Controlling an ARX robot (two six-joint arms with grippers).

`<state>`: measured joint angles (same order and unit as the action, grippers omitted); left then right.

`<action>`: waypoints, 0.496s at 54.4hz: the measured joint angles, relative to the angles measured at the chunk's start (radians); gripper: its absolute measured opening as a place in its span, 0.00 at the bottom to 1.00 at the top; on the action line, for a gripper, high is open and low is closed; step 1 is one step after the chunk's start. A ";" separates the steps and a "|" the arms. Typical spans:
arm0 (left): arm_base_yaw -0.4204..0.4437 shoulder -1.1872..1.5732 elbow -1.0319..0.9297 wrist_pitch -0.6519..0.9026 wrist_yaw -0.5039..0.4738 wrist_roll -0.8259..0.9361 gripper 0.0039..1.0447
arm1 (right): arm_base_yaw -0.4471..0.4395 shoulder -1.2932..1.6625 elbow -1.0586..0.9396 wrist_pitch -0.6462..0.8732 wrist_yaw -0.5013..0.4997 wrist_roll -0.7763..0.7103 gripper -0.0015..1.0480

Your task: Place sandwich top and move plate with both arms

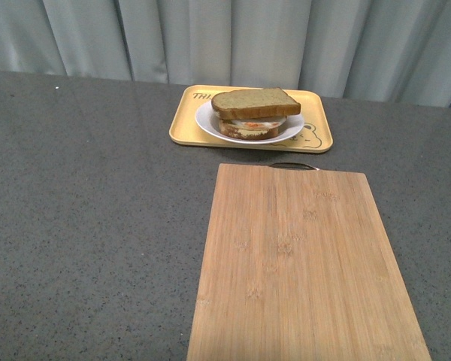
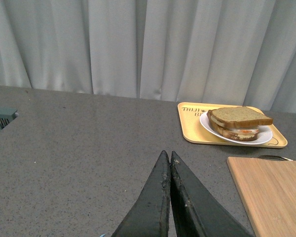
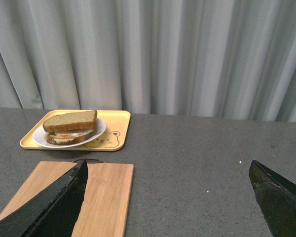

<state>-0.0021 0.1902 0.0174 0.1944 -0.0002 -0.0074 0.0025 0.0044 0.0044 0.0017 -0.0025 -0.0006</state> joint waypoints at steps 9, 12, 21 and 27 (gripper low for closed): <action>0.000 -0.158 0.000 -0.183 0.000 0.000 0.03 | 0.000 0.000 0.000 0.000 0.000 0.000 0.91; 0.000 -0.181 0.000 -0.188 0.000 0.000 0.03 | 0.000 0.000 0.000 0.000 0.000 0.000 0.91; 0.000 -0.185 0.000 -0.192 0.000 0.000 0.18 | 0.000 0.000 0.000 0.000 0.000 0.000 0.91; 0.000 -0.186 0.000 -0.192 0.000 0.000 0.41 | 0.000 0.000 0.000 0.000 0.000 0.000 0.91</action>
<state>-0.0021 0.0044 0.0177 0.0025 0.0002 -0.0071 0.0021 0.0044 0.0044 0.0017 -0.0025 -0.0006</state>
